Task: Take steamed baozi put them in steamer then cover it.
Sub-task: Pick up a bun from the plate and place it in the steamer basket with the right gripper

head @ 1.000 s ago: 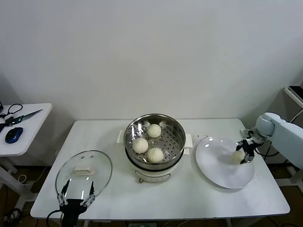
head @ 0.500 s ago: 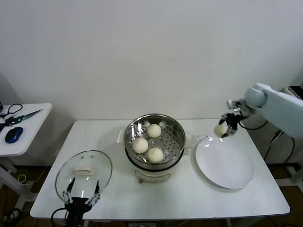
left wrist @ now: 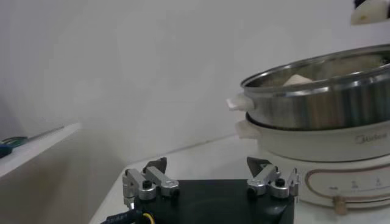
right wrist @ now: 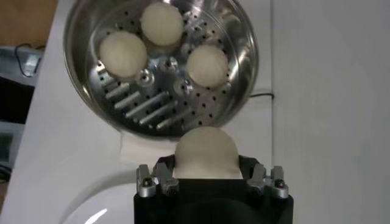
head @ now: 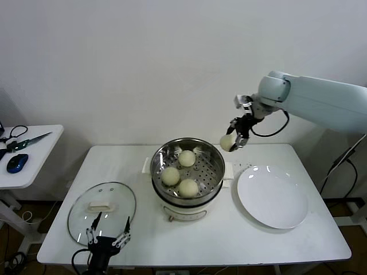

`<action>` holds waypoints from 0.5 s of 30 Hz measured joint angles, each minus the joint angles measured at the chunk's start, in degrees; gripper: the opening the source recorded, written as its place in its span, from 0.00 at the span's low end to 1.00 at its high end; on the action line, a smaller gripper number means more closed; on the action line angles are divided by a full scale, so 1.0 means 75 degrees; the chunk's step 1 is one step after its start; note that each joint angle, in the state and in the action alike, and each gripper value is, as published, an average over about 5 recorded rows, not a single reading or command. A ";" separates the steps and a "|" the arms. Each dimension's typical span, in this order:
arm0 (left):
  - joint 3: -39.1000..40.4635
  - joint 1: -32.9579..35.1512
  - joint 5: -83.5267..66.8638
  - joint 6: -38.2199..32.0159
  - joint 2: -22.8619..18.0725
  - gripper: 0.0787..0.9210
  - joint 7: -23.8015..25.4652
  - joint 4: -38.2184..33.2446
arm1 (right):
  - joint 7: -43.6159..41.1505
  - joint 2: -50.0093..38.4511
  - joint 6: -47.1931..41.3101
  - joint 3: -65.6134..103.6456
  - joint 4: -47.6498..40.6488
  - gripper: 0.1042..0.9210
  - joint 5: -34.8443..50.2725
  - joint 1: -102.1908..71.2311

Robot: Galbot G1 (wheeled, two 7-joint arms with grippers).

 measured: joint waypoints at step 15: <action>-0.0026 -0.0133 0.0001 0.0005 0.0039 0.88 0.0004 0.0130 | 0.0352 0.1518 -0.0281 -0.0684 -0.0116 0.72 0.0654 -0.0259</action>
